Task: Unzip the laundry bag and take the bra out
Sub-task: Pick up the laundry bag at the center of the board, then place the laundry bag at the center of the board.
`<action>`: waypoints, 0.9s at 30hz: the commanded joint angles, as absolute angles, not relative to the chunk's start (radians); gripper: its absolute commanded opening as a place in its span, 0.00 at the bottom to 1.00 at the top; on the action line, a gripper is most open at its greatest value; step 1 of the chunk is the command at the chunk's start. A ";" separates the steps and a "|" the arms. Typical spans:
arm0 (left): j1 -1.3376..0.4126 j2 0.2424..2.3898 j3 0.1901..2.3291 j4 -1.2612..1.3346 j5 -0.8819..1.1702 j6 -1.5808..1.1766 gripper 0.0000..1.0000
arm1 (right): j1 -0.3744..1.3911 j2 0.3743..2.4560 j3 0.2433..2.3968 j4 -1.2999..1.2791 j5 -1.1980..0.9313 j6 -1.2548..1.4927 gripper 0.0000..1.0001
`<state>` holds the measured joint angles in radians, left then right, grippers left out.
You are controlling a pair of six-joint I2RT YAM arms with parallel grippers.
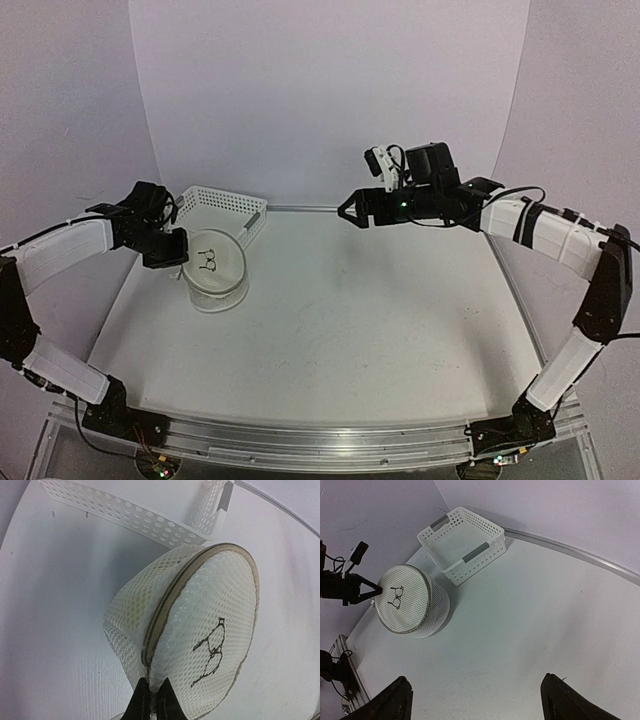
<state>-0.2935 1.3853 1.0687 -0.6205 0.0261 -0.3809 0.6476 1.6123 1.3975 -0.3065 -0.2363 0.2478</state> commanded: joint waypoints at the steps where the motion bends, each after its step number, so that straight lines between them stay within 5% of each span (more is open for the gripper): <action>1: -0.271 1.298 1.050 -0.606 -0.102 -0.421 0.00 | 0.673 1.711 1.547 -0.253 -0.249 0.294 0.89; 20: -0.169 1.118 0.945 -0.675 -0.216 -0.635 0.01 | 0.747 2.062 1.878 -0.244 -0.209 0.318 0.86; 27: -0.170 1.064 0.955 -0.721 -0.243 -0.668 0.22 | 0.762 2.133 1.941 -0.180 -0.220 0.302 0.86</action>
